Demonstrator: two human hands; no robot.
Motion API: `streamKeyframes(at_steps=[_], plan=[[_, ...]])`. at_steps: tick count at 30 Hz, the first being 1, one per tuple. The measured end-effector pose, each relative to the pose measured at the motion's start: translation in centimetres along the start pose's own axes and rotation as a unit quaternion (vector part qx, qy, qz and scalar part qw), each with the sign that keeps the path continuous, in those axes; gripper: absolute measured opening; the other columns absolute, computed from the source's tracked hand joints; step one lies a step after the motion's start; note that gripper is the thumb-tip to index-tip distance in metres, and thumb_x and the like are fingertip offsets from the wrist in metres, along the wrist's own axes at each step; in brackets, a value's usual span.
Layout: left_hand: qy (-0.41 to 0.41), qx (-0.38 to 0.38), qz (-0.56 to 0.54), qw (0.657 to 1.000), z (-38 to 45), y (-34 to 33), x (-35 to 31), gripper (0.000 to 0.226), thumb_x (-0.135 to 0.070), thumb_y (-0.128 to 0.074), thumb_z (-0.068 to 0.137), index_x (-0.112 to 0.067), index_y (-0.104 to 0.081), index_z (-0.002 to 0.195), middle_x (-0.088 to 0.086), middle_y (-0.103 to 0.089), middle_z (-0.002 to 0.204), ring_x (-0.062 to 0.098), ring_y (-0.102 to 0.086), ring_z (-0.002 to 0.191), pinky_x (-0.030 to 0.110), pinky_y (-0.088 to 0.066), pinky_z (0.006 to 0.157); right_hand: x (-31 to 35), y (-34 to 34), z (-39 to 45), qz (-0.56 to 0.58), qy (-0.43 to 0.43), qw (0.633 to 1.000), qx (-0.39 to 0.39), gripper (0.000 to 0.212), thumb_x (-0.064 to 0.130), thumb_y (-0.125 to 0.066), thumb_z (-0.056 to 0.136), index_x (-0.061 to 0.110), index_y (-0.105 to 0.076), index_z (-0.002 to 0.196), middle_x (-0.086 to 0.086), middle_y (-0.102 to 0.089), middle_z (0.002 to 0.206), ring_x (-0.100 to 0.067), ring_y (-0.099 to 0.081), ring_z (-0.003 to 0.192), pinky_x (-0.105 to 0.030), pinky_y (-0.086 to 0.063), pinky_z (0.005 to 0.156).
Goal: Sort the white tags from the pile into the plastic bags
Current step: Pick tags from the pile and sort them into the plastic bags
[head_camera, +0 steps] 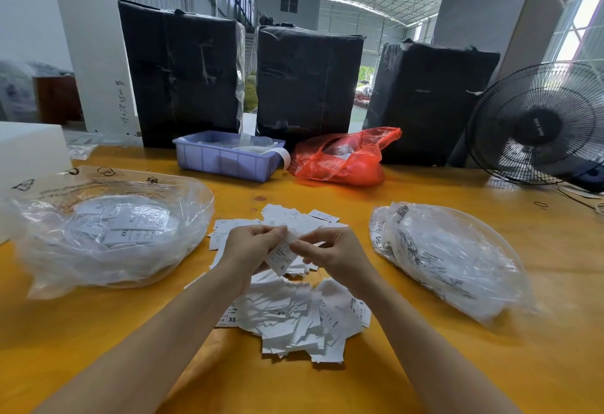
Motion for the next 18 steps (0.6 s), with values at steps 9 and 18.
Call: streamKeyframes(at_steps=[9, 18], plan=[[-0.002, -0.021, -0.010, 1.000, 0.0, 0.1, -0.1, 0.009, -0.020, -0.071, 0.083, -0.012, -0.070, 0.084, 0.010, -0.067, 0.081, 0.022, -0.063, 0.076, 0.030, -0.053, 0.065, 0.1, 0.1, 0.0, 0.033, 0.003, 0.999, 0.004, 0.010, 0.002, -0.074, 0.077, 0.001, -0.072, 0.088, -0.002, -0.069, 0.068, -0.006, -0.060, 0.052, -0.015, -0.046, 0.052], [0.065, 0.066, -0.010, 0.996, -0.4, -1.3, 0.6, 0.032, -0.034, -0.067, 0.084, -0.004, -0.064, 0.097, 0.018, -0.074, 0.086, 0.029, -0.073, 0.077, 0.025, -0.056, 0.056, -1.8, 2.7, 0.1, 0.153, -0.082, 0.982, -0.078, 0.002, -0.001, -0.068, 0.081, 0.000, -0.069, 0.083, -0.006, -0.068, 0.062, -0.011, -0.064, 0.054, -0.021, -0.051, 0.058]])
Point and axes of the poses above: each hand's wrist, its own z-axis towards the middle knuckle, its own y-axis out of the back of the hand, x = y × z, the point moved 10 cm from there along z, towards the middle knuckle
